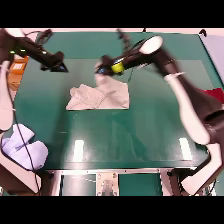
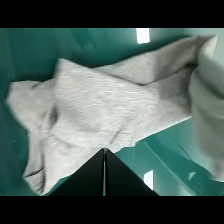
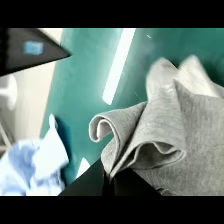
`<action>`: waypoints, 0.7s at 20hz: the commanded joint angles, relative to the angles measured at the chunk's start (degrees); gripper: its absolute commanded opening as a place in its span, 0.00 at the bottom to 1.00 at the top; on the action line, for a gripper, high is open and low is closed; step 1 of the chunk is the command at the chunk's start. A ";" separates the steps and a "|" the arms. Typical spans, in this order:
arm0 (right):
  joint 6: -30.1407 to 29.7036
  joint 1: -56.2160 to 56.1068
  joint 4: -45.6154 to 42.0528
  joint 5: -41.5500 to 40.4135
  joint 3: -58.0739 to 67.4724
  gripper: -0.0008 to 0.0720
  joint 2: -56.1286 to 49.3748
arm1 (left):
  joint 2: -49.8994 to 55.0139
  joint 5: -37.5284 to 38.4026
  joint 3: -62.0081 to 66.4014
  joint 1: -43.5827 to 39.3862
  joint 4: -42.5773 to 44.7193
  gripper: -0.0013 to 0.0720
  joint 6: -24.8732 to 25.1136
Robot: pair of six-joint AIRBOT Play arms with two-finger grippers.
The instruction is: Fold the shirts.
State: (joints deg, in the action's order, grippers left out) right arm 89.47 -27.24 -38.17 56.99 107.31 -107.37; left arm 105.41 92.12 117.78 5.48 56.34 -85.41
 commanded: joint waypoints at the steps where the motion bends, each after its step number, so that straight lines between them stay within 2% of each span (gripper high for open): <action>1: 0.74 -11.15 6.32 -24.65 0.04 0.07 -10.36 | -1.27 1.36 -0.07 5.49 0.72 0.05 0.46; 3: 0.24 -14.53 6.49 -28.57 1.38 0.72 -15.08 | -1.29 1.38 -0.07 5.81 0.70 0.05 0.52; 6: -3.41 -11.37 5.55 -18.64 2.38 0.74 -14.38 | -1.29 1.31 -0.07 5.81 0.66 0.05 1.05; 10: -3.54 1.88 0.33 -2.80 2.58 0.74 -7.04 | -1.29 1.36 -0.07 5.81 0.28 0.05 1.03; 14: 0.68 15.32 -11.02 14.16 2.54 0.74 -2.67 | -1.29 1.60 -0.07 5.81 0.28 0.05 0.98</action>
State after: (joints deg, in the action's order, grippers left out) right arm 87.44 -20.16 -41.23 57.78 109.78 -112.73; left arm 104.14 93.58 117.71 11.20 56.69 -84.44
